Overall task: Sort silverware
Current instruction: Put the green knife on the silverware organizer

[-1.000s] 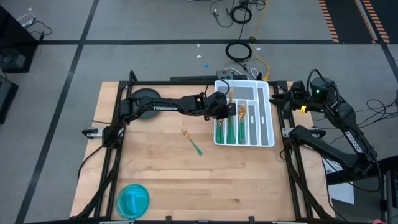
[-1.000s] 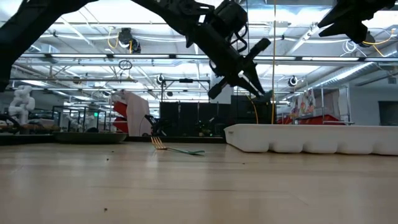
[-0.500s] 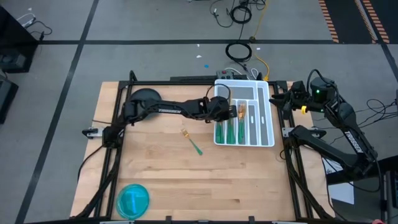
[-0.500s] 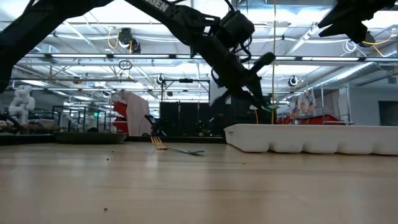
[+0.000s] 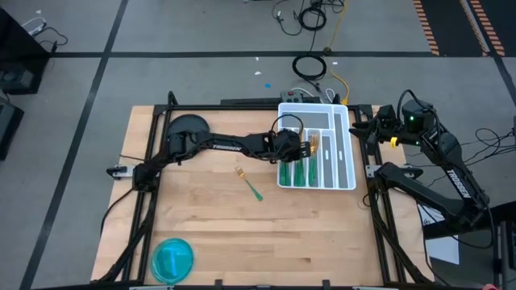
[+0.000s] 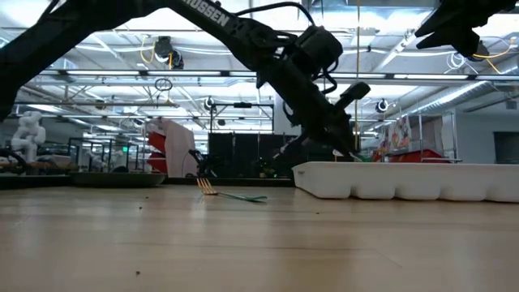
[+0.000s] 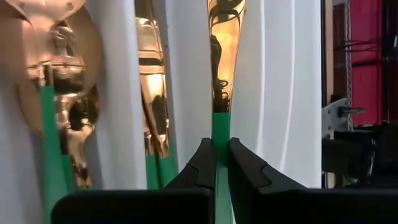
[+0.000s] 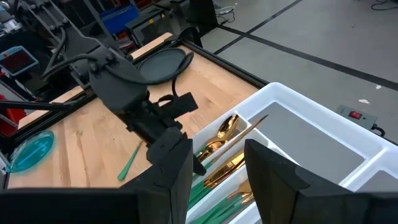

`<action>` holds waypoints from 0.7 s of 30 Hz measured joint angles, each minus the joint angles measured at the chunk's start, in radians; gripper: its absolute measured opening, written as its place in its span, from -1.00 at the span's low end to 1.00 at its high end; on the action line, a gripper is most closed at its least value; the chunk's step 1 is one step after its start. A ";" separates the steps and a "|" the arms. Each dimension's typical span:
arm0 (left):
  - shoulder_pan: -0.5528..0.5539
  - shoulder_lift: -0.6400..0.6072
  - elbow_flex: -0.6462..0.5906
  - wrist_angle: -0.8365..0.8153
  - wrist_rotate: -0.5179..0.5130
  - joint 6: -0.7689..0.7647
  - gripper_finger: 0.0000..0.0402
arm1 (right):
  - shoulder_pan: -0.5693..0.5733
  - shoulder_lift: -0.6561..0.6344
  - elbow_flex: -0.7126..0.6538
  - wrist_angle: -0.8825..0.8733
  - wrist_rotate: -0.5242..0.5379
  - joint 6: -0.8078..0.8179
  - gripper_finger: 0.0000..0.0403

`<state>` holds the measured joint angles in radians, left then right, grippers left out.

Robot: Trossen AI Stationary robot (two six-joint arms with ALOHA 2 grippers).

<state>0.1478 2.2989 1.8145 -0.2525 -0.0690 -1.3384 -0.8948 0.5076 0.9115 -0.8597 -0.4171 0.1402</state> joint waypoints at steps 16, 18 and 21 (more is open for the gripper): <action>-0.016 0.056 0.003 -0.021 0.004 -0.041 -0.91 | 0.000 0.000 0.000 -0.015 0.000 -0.003 -0.31; -0.017 0.062 0.003 -0.021 0.007 -0.044 -0.91 | 0.000 0.000 0.000 -0.015 0.000 -0.003 -0.31; -0.018 0.065 0.003 -0.020 0.007 -0.044 -0.91 | 0.000 0.000 0.000 -0.015 0.000 -0.003 -0.31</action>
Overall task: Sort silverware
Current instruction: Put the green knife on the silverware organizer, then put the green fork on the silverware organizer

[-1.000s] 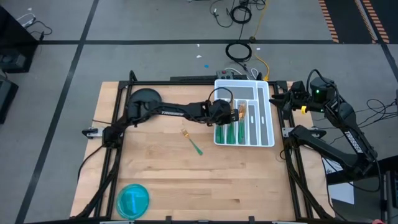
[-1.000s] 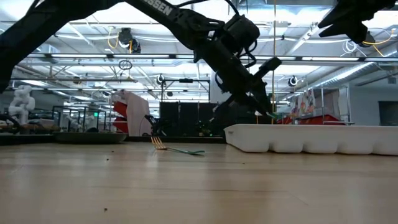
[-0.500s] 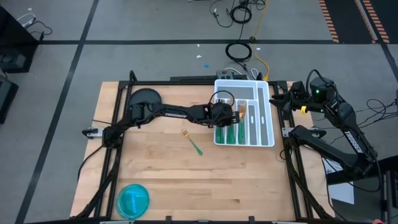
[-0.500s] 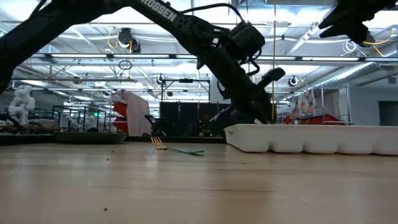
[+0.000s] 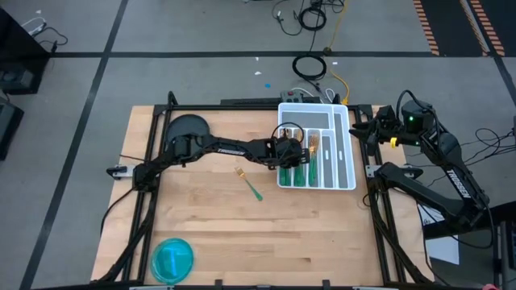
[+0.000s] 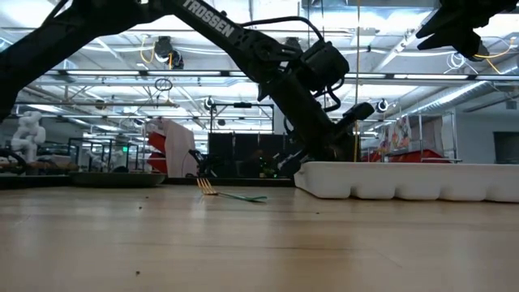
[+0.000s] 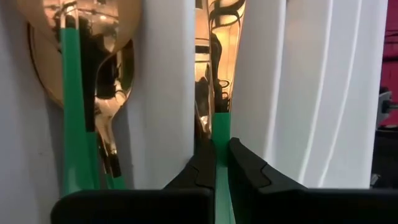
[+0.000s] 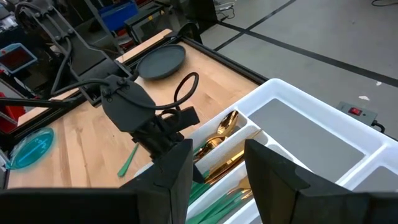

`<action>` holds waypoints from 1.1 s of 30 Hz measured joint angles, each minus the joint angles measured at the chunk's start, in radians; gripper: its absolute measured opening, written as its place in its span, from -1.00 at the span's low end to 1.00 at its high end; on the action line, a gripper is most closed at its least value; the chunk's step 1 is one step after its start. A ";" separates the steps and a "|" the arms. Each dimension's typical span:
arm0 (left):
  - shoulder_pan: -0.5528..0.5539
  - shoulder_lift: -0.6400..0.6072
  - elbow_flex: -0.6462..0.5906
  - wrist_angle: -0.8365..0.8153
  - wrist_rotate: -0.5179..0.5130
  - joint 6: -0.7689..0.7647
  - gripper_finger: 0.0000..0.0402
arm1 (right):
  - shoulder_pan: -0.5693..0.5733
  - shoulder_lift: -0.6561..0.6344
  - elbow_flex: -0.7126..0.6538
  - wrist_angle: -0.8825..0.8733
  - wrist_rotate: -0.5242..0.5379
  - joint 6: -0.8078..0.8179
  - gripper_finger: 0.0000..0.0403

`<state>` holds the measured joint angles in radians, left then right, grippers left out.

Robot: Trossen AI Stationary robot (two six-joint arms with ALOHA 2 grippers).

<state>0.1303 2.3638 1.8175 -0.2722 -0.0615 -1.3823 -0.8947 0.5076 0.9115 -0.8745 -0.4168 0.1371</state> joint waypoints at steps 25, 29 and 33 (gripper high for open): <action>0.003 -0.001 0.002 0.027 0.081 0.036 -0.08 | 0.000 0.000 0.000 -0.002 -0.004 0.026 -0.31; 0.008 -0.004 0.001 0.027 0.107 0.038 -0.07 | 0.000 0.000 0.000 -0.003 -0.004 0.023 -0.31; 0.007 -0.003 0.030 0.006 0.140 0.071 -0.07 | 0.000 0.000 0.000 -0.003 -0.004 0.017 -0.31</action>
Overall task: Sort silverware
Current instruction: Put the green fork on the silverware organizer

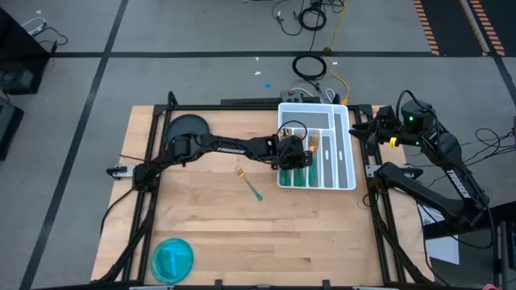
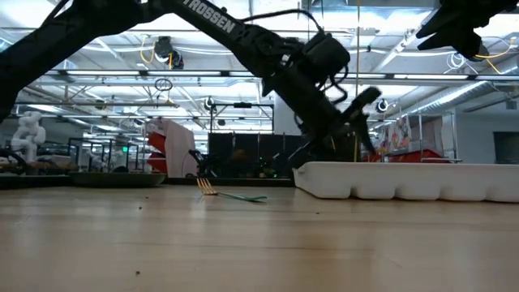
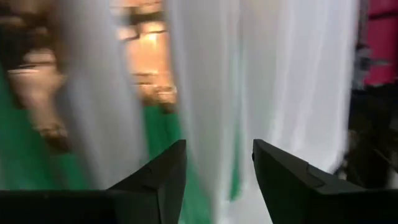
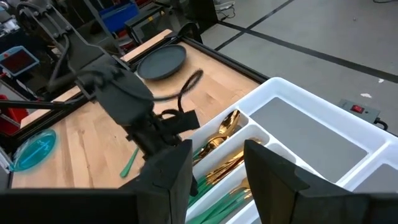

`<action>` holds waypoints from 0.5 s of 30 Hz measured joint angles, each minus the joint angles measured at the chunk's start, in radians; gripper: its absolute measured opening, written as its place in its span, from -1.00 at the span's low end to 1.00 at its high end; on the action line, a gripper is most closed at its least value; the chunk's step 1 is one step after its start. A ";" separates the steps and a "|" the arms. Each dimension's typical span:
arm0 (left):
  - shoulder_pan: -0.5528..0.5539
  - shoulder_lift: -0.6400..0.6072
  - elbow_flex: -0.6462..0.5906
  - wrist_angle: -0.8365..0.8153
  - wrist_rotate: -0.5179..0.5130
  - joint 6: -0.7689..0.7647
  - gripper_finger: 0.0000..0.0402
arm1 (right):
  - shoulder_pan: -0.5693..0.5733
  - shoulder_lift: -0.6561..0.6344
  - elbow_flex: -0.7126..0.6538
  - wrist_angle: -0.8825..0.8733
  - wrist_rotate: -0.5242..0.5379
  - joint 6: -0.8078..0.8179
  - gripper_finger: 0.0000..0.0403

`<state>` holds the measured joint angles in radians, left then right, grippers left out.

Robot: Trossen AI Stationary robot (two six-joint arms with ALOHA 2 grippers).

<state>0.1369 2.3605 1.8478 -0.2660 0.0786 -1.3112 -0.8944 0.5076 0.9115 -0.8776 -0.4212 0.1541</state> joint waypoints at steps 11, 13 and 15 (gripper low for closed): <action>0.010 -0.002 0.147 0.008 0.052 0.210 -0.07 | 0.000 0.000 0.000 -0.043 0.000 -0.009 -0.31; 0.010 -0.001 0.185 -0.012 0.095 0.280 -0.07 | 0.000 0.000 0.000 -0.055 0.000 -0.010 -0.31; 0.010 -0.001 0.227 -0.019 0.149 0.369 -0.07 | 0.000 0.000 0.000 -0.068 0.000 -0.010 -0.31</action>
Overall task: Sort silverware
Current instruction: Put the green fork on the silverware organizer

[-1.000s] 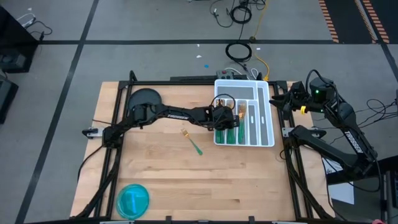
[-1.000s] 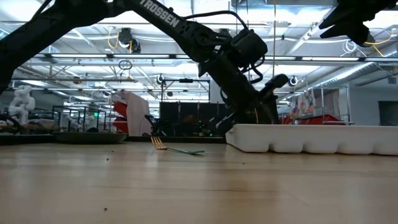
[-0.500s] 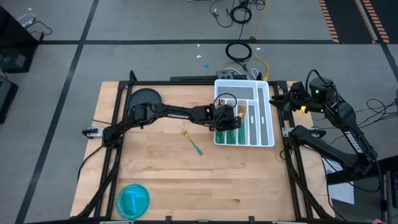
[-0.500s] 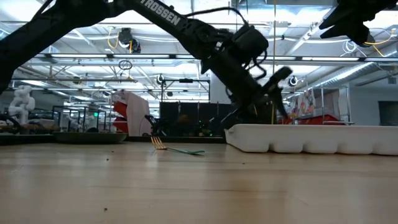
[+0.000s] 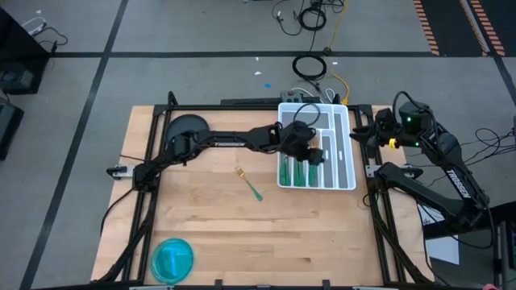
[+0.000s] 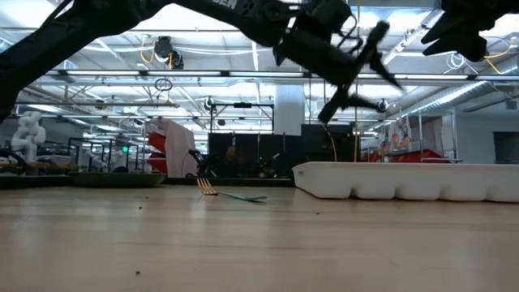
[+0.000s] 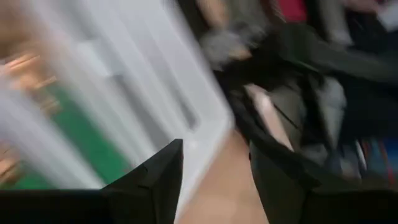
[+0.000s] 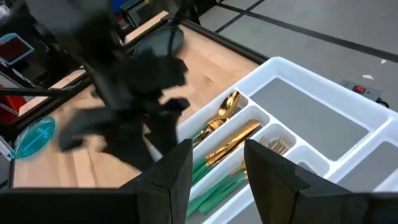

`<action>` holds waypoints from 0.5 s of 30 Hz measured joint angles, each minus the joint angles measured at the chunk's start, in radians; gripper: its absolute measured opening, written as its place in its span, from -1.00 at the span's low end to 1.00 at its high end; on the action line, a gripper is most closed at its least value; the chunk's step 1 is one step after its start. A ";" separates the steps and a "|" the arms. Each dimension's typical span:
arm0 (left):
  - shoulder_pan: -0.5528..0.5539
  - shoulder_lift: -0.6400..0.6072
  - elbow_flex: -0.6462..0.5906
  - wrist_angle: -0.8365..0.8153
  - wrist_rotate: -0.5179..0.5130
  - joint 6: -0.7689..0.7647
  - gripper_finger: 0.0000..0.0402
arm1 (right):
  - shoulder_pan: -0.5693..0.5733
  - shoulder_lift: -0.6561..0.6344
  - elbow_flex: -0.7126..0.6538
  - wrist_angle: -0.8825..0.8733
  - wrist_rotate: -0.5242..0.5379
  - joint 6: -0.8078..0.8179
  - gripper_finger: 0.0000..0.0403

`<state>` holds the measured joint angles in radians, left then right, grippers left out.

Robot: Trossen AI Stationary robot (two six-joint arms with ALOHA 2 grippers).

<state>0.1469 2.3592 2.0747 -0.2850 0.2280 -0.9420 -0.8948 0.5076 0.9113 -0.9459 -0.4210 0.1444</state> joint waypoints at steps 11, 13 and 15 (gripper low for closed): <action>-0.033 -0.123 0.222 -0.848 0.075 1.122 -0.07 | 0.000 0.000 0.000 -0.063 0.010 -0.008 -0.31; -0.051 -0.137 0.219 -1.015 -0.050 1.333 -0.07 | 0.000 0.000 0.000 -0.063 0.010 -0.008 -0.31; -0.052 -0.157 0.180 -1.006 -0.025 1.362 -0.07 | 0.000 0.000 0.000 -0.062 0.010 -0.007 -0.31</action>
<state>0.0945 2.2022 2.2543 -1.2908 0.2028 0.4204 -0.8946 0.5076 0.9112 -1.0079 -0.4106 0.1371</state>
